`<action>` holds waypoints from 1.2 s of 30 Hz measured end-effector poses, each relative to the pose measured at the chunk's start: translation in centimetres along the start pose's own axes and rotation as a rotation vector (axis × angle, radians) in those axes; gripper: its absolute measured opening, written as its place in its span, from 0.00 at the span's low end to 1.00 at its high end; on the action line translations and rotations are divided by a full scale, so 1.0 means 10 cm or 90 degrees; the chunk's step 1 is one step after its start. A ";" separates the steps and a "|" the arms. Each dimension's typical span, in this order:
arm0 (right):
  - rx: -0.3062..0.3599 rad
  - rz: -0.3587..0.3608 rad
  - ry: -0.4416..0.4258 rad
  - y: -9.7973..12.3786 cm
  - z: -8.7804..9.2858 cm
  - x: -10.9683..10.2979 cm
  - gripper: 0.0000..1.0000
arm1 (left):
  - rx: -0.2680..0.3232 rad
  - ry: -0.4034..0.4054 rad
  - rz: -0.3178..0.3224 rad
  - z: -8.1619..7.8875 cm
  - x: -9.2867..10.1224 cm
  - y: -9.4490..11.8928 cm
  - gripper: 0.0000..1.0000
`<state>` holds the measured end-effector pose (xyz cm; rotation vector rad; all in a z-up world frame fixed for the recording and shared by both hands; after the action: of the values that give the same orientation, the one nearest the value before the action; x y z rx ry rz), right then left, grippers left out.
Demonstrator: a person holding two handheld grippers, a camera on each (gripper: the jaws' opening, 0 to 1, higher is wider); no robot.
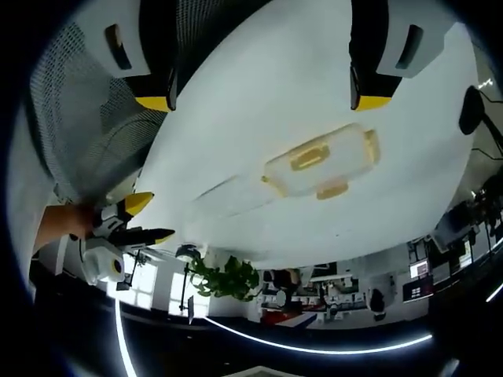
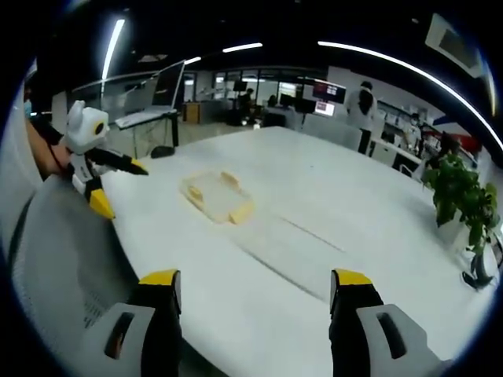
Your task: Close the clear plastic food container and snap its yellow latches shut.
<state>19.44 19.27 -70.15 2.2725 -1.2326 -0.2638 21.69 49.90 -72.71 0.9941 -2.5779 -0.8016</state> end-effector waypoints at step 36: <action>-0.008 -0.007 0.009 -0.01 0.01 -0.02 0.78 | -0.001 -0.001 0.002 0.00 0.01 0.00 0.92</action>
<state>19.32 19.39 -70.32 2.2676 -1.2091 -0.2576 21.59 49.82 -72.75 0.9880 -2.5798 -0.8037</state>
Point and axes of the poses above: the point that each gripper's makers call its tool centre point, and the gripper's own axes: y roughly backward along the fingers, x roughly to its right, z roughly out of its underside, the point moved 7 cm from there along y, roughly backward along the fingers, and after that the axes turned 2 degrees about -z, right-handed, at the moved point
